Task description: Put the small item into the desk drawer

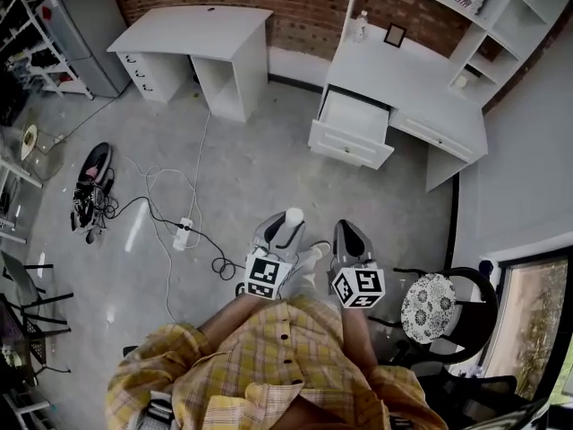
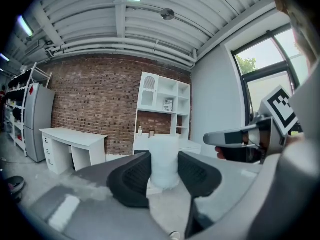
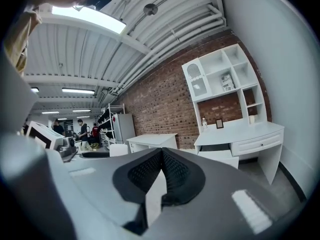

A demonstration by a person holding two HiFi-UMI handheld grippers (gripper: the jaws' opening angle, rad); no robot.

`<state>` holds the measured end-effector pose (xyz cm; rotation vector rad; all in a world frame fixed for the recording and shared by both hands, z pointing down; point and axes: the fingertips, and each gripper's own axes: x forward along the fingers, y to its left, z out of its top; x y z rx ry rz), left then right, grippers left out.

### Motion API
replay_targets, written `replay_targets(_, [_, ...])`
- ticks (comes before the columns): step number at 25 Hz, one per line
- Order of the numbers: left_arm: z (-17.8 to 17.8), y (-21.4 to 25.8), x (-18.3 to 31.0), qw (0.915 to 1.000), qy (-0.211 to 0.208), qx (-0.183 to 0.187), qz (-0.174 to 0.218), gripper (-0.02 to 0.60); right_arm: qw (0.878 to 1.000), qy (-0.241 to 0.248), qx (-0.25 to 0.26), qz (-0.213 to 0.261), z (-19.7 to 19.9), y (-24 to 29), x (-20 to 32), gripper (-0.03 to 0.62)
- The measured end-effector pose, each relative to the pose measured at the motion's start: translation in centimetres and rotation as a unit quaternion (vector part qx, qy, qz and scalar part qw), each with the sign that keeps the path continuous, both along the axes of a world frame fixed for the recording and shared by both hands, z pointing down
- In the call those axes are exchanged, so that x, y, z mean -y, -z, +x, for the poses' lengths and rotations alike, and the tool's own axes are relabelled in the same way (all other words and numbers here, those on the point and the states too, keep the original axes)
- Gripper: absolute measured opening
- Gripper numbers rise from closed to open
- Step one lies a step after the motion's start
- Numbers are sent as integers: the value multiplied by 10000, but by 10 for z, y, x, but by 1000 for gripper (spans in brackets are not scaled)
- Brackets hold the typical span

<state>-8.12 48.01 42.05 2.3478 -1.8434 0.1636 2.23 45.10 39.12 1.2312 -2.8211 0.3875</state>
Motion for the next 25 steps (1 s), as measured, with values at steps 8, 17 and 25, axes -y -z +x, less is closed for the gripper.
replay_targets(8, [4, 10, 121, 9997, -228, 12, -73, 173, 9999, -155, 60, -37, -3, 16, 123, -11])
replay_targets(17, [12, 9, 240, 9992, -337, 60, -206, 173, 9996, -176, 82, -215, 1, 13, 242, -11])
replay_targets(25, [24, -4, 327, 9983, -429, 263, -300, 173, 9992, -146, 105, -369, 10, -4, 327, -9])
